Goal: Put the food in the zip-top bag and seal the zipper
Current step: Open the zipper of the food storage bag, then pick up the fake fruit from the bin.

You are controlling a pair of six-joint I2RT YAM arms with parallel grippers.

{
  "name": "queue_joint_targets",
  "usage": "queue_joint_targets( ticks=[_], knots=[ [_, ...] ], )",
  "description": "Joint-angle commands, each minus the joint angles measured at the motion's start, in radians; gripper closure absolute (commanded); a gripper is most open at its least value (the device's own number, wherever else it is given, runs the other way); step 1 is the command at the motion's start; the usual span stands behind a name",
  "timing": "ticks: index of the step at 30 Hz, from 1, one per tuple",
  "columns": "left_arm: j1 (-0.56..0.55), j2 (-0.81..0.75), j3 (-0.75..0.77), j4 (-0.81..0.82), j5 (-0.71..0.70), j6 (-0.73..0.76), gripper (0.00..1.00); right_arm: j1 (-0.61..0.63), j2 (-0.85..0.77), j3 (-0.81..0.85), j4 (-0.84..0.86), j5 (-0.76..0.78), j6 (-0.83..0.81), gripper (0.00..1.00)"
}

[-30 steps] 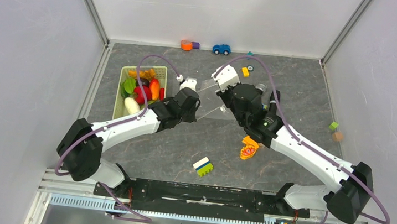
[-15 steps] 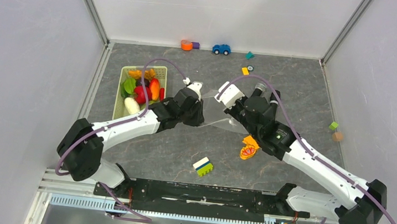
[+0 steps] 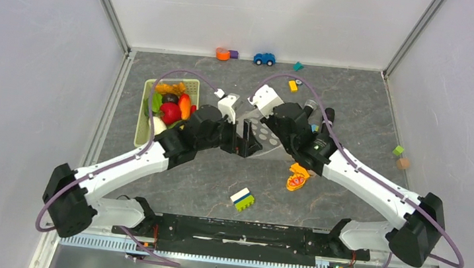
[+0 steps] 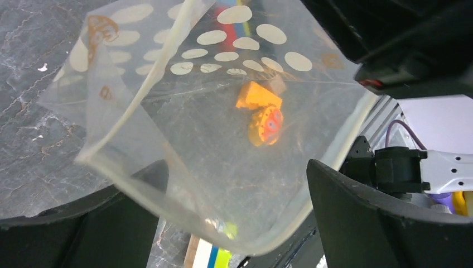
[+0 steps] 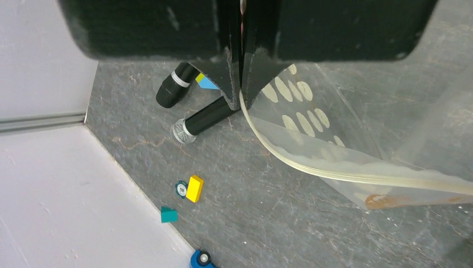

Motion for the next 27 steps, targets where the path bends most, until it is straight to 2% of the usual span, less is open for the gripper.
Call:
queue_joint_targets(
  ticks=[1, 5, 10, 14, 16, 20, 24, 27],
  knots=[
    [-0.003, -0.093, -0.025, -0.018, -0.044, -0.030, 0.00, -0.004, 0.026, 0.070, -0.008, 0.080, 0.029, 1.00],
    [-0.003, -0.206, -0.052, -0.132, -0.172, -0.054, 0.00, -0.003, 0.048, 0.084, -0.017, 0.102, 0.028, 1.00],
    [-0.001, -0.315, -0.056, -0.334, -0.432, -0.126, 0.00, -0.003, 0.072, 0.098, -0.027, 0.148, 0.030, 1.00],
    [0.009, -0.308, -0.010, -0.474, -0.616, -0.183, 0.00, -0.003, 0.082, 0.107, -0.035, 0.155, 0.034, 1.00],
    [0.034, -0.277, 0.013, -0.509, -0.664, -0.199, 0.00, -0.004, 0.084, 0.107, -0.036, 0.163, 0.034, 1.00],
    [0.174, -0.217, 0.018, -0.496, -0.628, -0.192, 0.00, -0.006, 0.085, 0.107, -0.036, 0.171, 0.037, 1.00],
    [0.394, -0.183, -0.033, -0.384, -0.448, -0.139, 0.00, -0.010, 0.089, 0.110, -0.037, 0.173, 0.037, 1.00],
    [0.514, -0.151, -0.051, -0.333, -0.393, -0.116, 0.00, -0.011, 0.090, 0.109, -0.039, 0.176, 0.037, 1.00]
  ],
)
